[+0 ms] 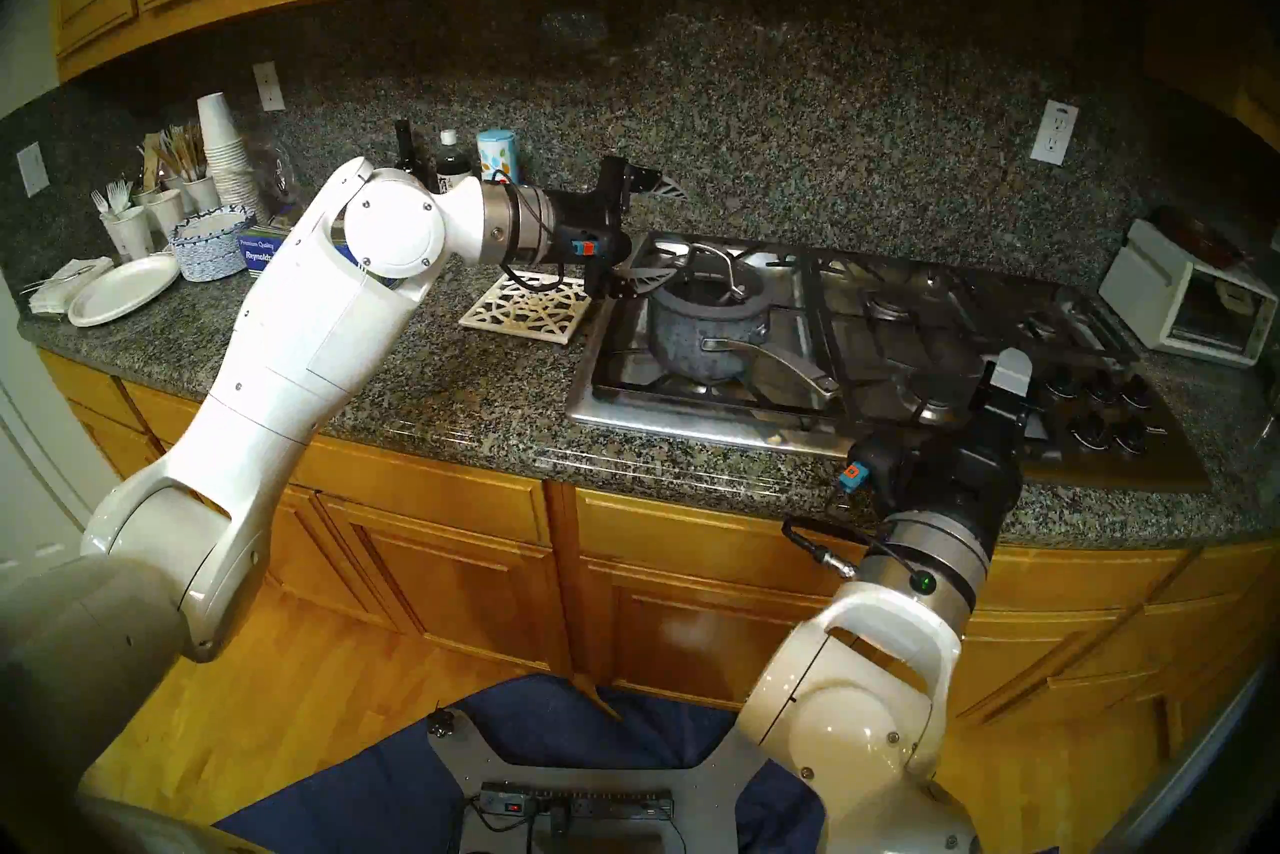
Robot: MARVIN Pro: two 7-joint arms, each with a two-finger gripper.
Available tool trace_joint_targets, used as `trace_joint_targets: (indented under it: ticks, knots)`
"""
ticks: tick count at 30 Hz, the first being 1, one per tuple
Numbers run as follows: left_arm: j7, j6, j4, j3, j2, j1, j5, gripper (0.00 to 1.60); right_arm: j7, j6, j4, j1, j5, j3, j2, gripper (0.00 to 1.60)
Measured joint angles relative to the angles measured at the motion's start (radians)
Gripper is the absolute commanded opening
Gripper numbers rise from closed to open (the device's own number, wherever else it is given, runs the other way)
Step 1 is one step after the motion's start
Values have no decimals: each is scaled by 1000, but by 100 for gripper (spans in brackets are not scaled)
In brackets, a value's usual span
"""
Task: Pick up the pot, put it on the stove, take off the pot lid
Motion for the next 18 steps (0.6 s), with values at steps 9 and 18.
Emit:
trace_joint_targets:
  ticks: [9,18]
  knots:
    - [-22,-20,30,7,-29,-41,-1,160,-4,0,0,-1,1,0,0,160]
    - [-35,-38,63,17,-54,-72,-1,160,-8,0,0,-1,2,0,1,160]
